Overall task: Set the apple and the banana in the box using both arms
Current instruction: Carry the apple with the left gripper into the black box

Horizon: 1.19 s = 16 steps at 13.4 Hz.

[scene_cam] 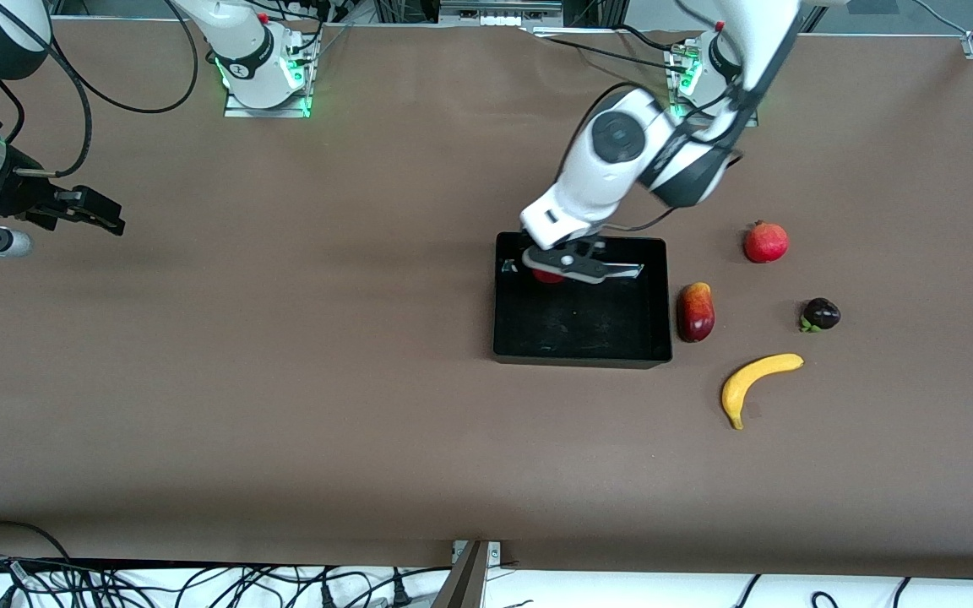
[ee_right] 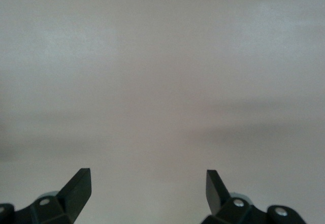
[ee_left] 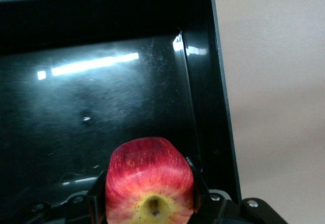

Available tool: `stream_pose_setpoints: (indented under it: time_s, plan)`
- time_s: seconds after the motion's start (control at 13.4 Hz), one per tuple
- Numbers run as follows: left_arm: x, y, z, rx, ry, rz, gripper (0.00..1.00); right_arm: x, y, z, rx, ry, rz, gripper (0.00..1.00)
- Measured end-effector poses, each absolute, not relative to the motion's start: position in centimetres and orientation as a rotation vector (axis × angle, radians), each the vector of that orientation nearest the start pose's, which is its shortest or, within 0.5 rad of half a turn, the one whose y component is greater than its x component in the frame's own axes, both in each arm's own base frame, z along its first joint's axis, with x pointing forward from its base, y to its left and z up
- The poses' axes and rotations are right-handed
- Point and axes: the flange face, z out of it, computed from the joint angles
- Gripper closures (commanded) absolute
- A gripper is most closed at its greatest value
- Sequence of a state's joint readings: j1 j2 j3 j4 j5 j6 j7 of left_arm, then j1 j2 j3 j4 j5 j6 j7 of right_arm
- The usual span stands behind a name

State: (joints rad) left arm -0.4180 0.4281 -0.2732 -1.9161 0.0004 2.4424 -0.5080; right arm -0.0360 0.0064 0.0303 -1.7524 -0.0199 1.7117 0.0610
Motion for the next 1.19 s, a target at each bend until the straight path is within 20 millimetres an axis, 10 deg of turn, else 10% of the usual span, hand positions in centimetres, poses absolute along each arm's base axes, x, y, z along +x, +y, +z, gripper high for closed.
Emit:
stream_pose_setpoints:
  time_s: [0.22, 0.52, 0.6, 0.67, 0.97, 1.19]
  plan:
    - [52.2, -39.5, 24.6, -3.288, 0.192, -0.039, 1.0, 56.0, -0.5, 54.7, -3.16, 0.1, 0.074, 0.0]
    - [50.5, -41.5, 20.9, -3.276, 0.243, 0.024, 1.0, 56.0, -0.5, 54.7, -3.16, 0.1, 0.074, 0.0]
    - [50.1, -42.0, 20.5, -3.276, 0.258, 0.026, 0.86, 56.0, -0.5, 54.7, -3.16, 0.1, 0.074, 0.0]
    - [50.2, -42.2, 20.7, -3.277, 0.262, 0.02, 0.01, 56.0, -0.5, 54.7, -3.16, 0.1, 0.074, 0.0]
    - [53.2, -39.9, 23.0, -3.276, 0.212, -0.072, 0.0, 56.0, -0.5, 54.7, -3.16, 0.099, 0.074, 0.0]
    - [57.7, -32.2, 29.6, -3.253, 0.11, -0.088, 0.0, 56.0, -0.5, 54.7, -3.16, 0.099, 0.074, 0.0]
